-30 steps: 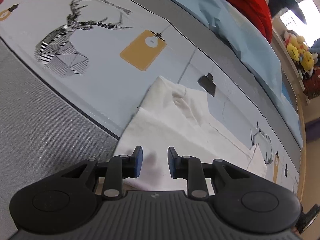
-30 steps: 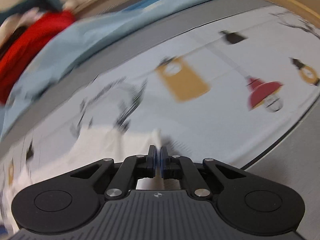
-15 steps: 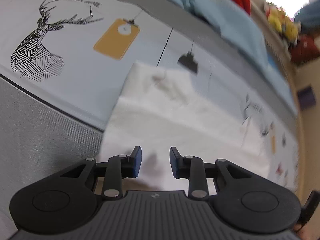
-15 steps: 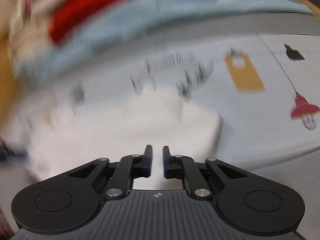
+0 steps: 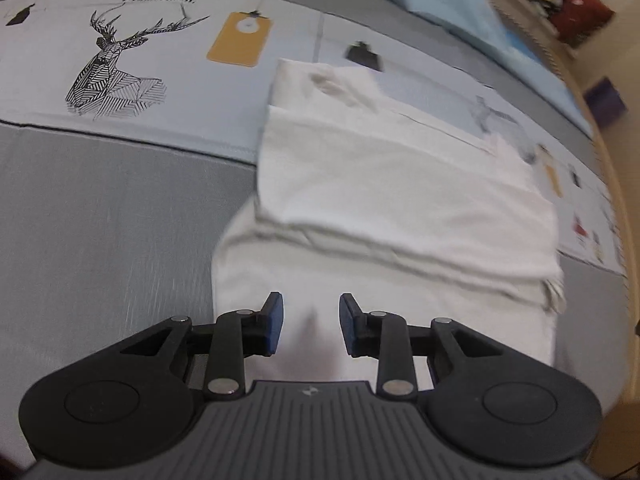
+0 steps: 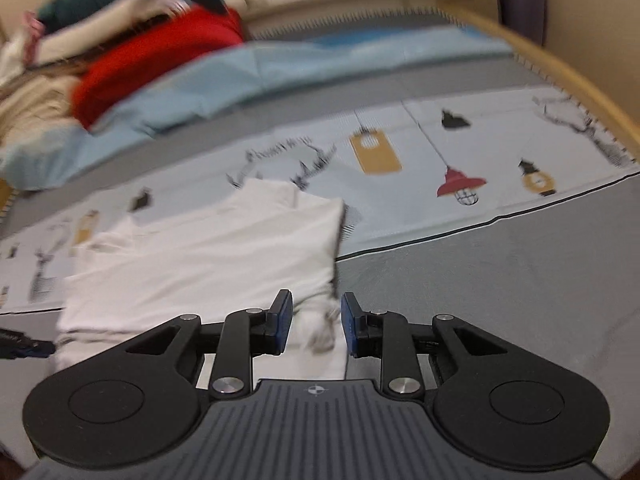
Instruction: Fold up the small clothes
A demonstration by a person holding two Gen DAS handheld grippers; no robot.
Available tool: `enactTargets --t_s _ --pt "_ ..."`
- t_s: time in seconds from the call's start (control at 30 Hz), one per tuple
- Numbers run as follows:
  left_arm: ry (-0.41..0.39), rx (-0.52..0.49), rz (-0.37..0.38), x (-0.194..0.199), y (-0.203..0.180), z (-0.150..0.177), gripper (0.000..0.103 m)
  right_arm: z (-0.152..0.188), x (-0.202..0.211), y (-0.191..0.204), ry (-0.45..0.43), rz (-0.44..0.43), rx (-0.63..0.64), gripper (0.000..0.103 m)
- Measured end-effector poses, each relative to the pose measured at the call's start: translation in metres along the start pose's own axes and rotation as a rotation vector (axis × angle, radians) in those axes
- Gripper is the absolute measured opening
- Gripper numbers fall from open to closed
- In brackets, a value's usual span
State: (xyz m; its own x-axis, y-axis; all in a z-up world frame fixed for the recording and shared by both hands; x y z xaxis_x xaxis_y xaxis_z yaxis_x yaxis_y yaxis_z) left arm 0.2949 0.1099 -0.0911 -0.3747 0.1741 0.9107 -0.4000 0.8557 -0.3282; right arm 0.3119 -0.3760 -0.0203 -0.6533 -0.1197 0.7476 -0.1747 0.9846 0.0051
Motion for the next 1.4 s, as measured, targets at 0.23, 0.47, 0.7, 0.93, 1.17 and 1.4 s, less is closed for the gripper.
enactTargets --t_s 0.23,0.47,0.7,0.93,1.17,1.4 --pt "-0.053 -0.203 0.005 0.072 0.006 0.073 0.034 0.076 0.074 0.015 -0.023 -0.036 -0.035 0.028" --pt "0.059 0.0 0.01 0.056 0.071 0.146 0.033 0.144 0.082 0.013 0.047 0.02 -0.022 0.028" --pt "0.011 0.026 0.019 0.05 0.098 0.166 0.034 0.19 0.052 0.02 0.184 -0.022 -0.121 0.028" --pt "0.026 0.113 -0.016 0.041 0.123 0.161 0.034 0.202 0.029 0.026 0.264 0.014 -0.061 0.028" --pt "0.093 0.072 -0.091 0.023 0.126 0.167 0.034 0.217 0.015 0.014 0.327 0.006 -0.086 0.03" --pt "0.121 0.014 -0.137 0.007 0.118 0.172 0.033 0.218 0.016 0.017 0.32 -0.027 -0.05 0.035"
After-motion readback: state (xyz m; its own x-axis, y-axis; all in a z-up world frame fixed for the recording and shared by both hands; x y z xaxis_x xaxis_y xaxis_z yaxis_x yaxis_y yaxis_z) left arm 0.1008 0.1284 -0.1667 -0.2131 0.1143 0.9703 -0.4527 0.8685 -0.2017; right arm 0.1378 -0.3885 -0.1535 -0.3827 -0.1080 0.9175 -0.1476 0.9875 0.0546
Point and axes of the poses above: each gripper's, at about its wrist camera, not at the fingertips, and x roughly against the way its jaws point, y to its left, z to its underside, the point moved 7 cm from there along -x, roughly the way its jaws point, and after that the axes turned 11 degrees about x, right-handed, at the moved point
